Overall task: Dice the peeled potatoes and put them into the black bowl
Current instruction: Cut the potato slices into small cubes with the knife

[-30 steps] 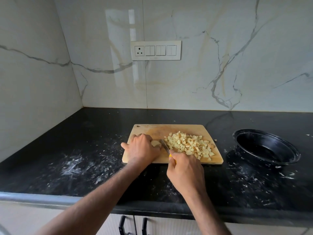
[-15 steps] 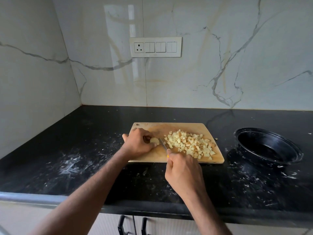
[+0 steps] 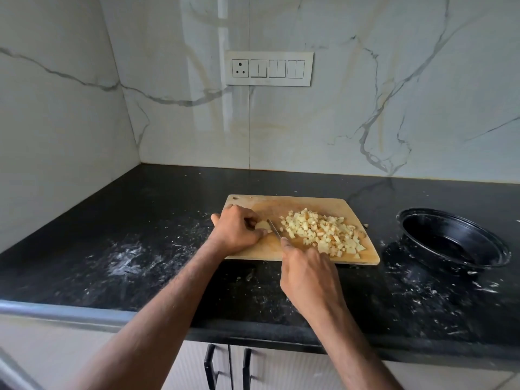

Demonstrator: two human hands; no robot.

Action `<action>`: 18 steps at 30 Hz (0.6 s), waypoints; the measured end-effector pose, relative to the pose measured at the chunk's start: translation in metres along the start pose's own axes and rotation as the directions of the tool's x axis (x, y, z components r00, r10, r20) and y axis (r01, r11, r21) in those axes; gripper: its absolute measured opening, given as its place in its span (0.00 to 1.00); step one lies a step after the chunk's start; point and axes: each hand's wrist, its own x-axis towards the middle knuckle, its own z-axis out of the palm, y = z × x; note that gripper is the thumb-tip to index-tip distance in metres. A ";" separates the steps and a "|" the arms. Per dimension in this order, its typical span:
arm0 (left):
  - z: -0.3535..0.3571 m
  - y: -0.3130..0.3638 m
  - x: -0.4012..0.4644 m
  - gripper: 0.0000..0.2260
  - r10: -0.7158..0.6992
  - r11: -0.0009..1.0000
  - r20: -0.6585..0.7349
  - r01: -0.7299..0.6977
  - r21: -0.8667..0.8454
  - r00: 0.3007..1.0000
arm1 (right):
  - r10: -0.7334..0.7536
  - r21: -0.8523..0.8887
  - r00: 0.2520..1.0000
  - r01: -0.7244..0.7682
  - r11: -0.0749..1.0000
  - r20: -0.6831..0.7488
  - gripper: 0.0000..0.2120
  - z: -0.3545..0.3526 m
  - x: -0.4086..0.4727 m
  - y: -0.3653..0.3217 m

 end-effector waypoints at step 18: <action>0.002 -0.006 0.000 0.11 0.017 1.000 0.005 -0.017 -0.010 1.000 | 0.045 0.018 0.999 -0.045 0.999 -0.009 0.24 0.011 0.012 -0.022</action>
